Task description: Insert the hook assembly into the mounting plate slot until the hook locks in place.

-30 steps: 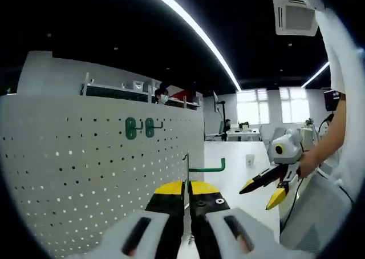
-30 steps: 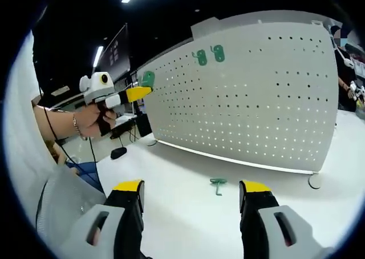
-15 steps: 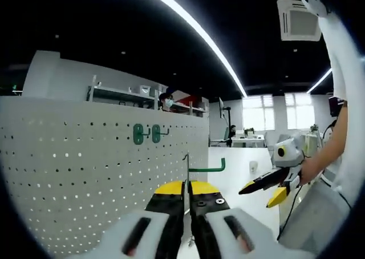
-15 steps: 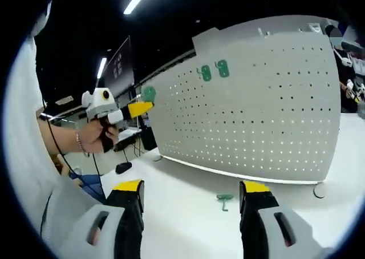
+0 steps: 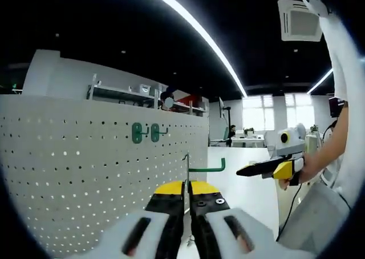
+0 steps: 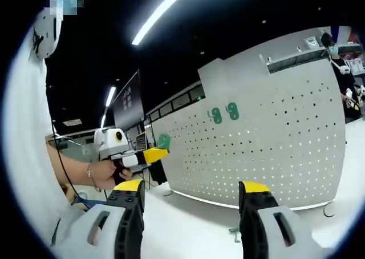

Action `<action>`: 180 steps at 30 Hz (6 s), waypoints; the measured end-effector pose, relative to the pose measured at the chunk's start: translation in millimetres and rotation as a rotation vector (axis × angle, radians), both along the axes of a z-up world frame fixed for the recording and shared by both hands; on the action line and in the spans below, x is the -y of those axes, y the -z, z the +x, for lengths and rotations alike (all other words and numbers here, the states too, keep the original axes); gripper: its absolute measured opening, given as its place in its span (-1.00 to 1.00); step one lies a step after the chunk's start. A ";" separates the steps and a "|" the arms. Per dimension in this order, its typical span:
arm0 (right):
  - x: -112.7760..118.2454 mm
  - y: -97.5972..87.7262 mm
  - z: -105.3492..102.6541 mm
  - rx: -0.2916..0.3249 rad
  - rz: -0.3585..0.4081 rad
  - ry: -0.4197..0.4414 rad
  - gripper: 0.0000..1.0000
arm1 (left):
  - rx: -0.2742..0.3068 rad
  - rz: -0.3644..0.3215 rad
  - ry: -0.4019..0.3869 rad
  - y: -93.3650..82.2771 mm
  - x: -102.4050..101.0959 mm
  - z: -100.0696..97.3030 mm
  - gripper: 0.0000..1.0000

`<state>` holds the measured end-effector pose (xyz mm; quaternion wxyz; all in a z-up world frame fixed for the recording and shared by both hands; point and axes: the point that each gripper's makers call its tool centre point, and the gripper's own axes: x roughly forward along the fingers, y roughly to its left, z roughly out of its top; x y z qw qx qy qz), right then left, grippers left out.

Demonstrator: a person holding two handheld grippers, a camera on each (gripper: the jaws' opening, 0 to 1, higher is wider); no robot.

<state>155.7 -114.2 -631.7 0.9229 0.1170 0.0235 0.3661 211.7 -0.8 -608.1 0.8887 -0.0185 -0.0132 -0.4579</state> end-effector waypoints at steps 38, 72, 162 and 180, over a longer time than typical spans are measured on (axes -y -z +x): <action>-65.6 -41.6 28.0 0.060 0.147 -0.089 -0.21 | -0.008 -0.027 -0.038 -3.8 8.8 -1.6 -0.98; -93.7 -48.9 41.1 0.099 0.088 -0.068 -0.85 | -0.003 -0.026 -0.105 -6.6 9.2 -1.8 -0.98; -44.2 -61.3 84.2 0.163 -0.120 0.166 -0.98 | -0.082 0.059 -0.193 21.1 -16.2 5.6 0.49; -0.8 -71.6 115.0 0.165 -0.123 0.268 -0.98 | -0.088 0.066 -0.229 25.1 -37.2 -2.4 0.49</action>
